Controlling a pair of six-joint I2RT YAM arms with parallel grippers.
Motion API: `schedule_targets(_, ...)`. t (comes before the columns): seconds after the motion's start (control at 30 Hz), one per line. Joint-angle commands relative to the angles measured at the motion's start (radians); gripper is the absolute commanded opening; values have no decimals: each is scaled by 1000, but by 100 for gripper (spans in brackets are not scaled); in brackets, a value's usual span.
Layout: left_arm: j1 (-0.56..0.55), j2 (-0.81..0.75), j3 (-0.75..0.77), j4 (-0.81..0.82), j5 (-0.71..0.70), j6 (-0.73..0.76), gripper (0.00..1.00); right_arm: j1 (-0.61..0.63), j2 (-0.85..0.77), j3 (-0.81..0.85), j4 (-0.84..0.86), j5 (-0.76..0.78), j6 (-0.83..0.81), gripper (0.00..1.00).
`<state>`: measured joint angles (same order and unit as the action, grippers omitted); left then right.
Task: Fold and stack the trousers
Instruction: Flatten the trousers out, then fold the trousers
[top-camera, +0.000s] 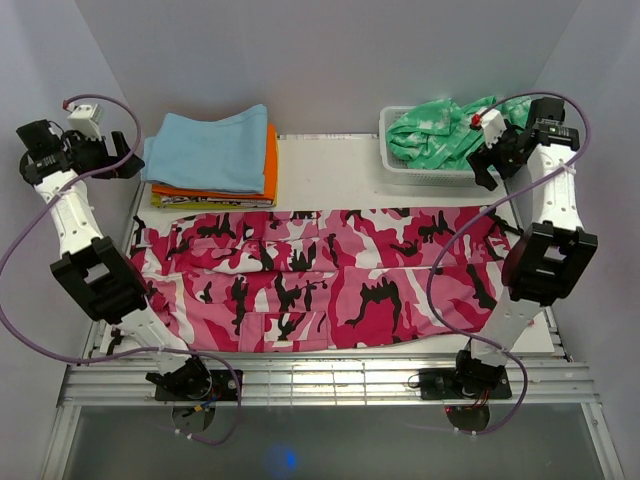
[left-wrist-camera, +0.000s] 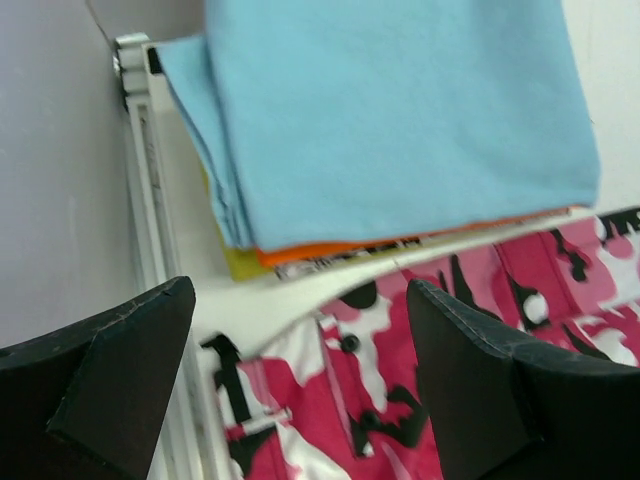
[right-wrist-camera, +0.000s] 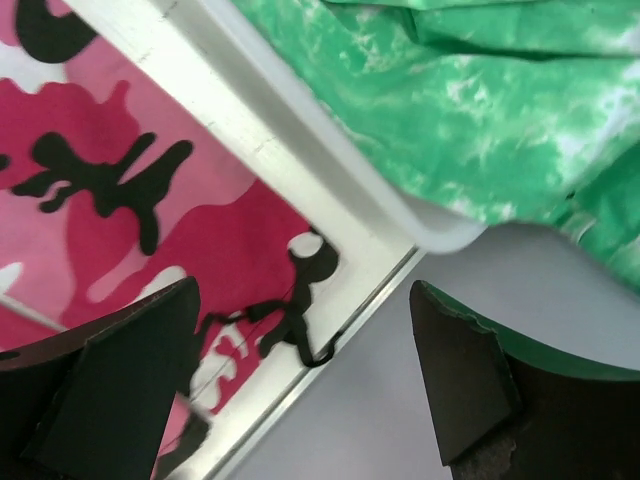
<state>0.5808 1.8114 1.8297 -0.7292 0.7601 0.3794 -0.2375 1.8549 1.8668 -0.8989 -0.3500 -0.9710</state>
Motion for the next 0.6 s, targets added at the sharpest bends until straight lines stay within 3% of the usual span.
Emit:
schedule_targets(0.0, 7, 100, 159, 31, 25, -11, 97, -9, 148, 121, -131, 42, -158, 91)
schedule_targets(0.1, 4, 172, 218, -7, 5, -36, 93, -51, 239, 172, -218, 51, -265, 96)
schedule_targets(0.27, -2, 197, 224, -58, 25, -11, 87, -131, 341, 221, -213, -82, -318, 93)
schedule_targets(0.4, -10, 180, 161, -56, 1, -2, 86, -140, 418, 285, -137, -147, -155, 94)
schedule_targets(0.57, -12, 167, 63, -55, -28, 12, 84, -140, 440, 239, 41, -216, 21, 98)
